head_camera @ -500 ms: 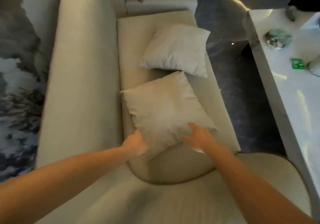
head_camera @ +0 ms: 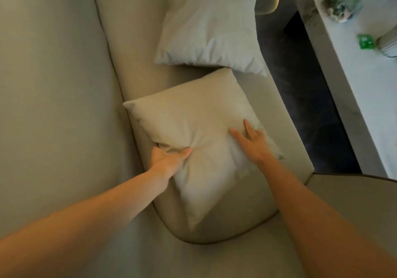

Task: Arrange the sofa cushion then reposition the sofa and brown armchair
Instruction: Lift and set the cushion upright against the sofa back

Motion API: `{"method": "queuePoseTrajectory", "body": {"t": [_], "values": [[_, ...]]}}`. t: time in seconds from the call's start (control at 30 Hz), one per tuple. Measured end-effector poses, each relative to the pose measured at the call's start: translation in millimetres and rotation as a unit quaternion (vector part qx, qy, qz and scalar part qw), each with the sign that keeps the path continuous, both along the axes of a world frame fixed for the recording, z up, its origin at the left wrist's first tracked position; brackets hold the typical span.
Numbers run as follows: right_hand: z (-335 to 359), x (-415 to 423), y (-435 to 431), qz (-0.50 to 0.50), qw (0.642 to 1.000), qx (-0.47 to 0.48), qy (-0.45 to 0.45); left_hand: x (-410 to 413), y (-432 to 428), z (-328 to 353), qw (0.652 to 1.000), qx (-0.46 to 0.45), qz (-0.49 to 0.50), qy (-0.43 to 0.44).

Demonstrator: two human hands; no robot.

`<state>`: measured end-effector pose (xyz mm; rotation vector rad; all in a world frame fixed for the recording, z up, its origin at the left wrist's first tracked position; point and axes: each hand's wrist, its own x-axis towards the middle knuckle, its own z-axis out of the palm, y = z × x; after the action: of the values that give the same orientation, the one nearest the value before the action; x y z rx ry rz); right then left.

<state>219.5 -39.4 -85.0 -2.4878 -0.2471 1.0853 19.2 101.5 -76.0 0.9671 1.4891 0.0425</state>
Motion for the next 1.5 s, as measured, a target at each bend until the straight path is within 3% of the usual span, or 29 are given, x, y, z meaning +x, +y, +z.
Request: {"method": "queuePoseTrajectory", "body": {"t": [0.13, 0.27, 0.43, 0.57, 0.63, 0.73, 0.9, 1.0, 1.13, 1.3, 1.37, 1.5], "values": [[43.8, -32.0, 7.5, -0.069, 0.989, 0.049, 0.118, -36.7, 9.6, 82.3, 0.993, 0.06, -0.104, 0.002], [69.4, -100.3, 11.1, -0.123, 0.942, 0.019, 0.311, -84.2, 27.9, 140.4, 0.979, 0.093, -0.182, 0.019], [71.0, -140.1, 35.0, -0.133, 0.937, -0.007, 0.324, -112.4, 48.9, 165.1, 0.961, 0.12, -0.241, 0.069], [81.1, -106.7, 44.8, -0.097, 0.93, -0.047, 0.35, -80.5, 76.7, 179.6, 0.872, 0.335, -0.356, 0.011], [84.4, -74.2, 62.0, -0.084, 0.94, -0.028, 0.331, -42.4, 96.9, 181.1, 0.838, 0.385, -0.385, -0.031], [83.1, -11.4, 107.6, -0.087, 0.964, 0.038, 0.25, 27.1, 134.1, 163.9, 0.831, 0.387, -0.399, -0.02], [65.8, 91.8, 190.6, -0.032, 0.995, 0.096, -0.023, 129.7, 211.6, 97.5, 0.795, 0.37, -0.471, 0.095], [44.5, 132.0, 218.0, -0.009, 0.99, 0.063, -0.128, 165.5, 248.9, 50.5, 0.813, 0.346, -0.444, 0.147], [-15.2, 158.2, 239.7, -0.009, 0.993, 0.031, -0.116, 185.8, 288.0, -19.8, 0.857, 0.311, -0.37, 0.177], [-76.5, 158.3, 225.2, -0.036, 0.991, 0.075, -0.108, 184.3, 291.3, -70.8, 0.948, 0.123, -0.288, 0.062], [-80.1, 162.2, 220.2, -0.026, 0.992, 0.084, -0.094, 181.7, 285.7, -77.2, 0.952, 0.132, -0.273, 0.034], [-49.6, 176.5, 224.4, -0.044, 0.993, 0.11, -0.022, 187.6, 285.0, -45.4, 0.933, 0.239, -0.27, -0.004]]}}
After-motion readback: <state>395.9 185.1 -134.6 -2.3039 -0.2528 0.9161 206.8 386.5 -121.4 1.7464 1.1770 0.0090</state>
